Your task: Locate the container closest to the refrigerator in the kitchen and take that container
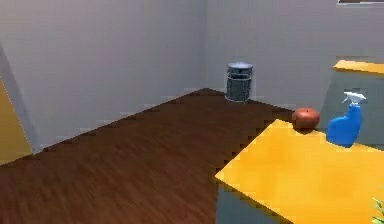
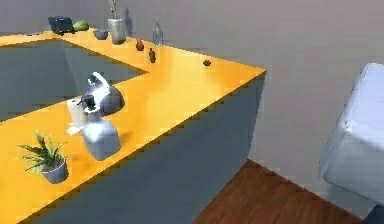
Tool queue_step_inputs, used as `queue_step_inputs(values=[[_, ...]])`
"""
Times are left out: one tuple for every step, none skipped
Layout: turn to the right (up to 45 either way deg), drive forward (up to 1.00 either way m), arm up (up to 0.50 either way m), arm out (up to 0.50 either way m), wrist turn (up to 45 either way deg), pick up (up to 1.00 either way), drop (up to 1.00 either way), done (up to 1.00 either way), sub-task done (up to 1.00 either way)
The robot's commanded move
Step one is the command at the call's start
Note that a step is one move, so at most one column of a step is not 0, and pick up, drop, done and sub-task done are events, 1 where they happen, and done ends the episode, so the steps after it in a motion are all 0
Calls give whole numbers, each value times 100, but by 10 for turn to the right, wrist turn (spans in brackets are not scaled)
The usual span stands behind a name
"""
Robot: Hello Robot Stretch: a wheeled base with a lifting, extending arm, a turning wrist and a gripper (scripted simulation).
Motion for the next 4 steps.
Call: queue_step_inputs(values=[[450, 0, 0, 0, 0, 0, 0, 0, 0], [60, 0, 0, 0, 0, 0, 0, 0, 0], [0, 25, 0, 0, 0, 0, 0, 0, 0], [-450, 0, 0, 0, 0, 0, 0, 0, 0]])
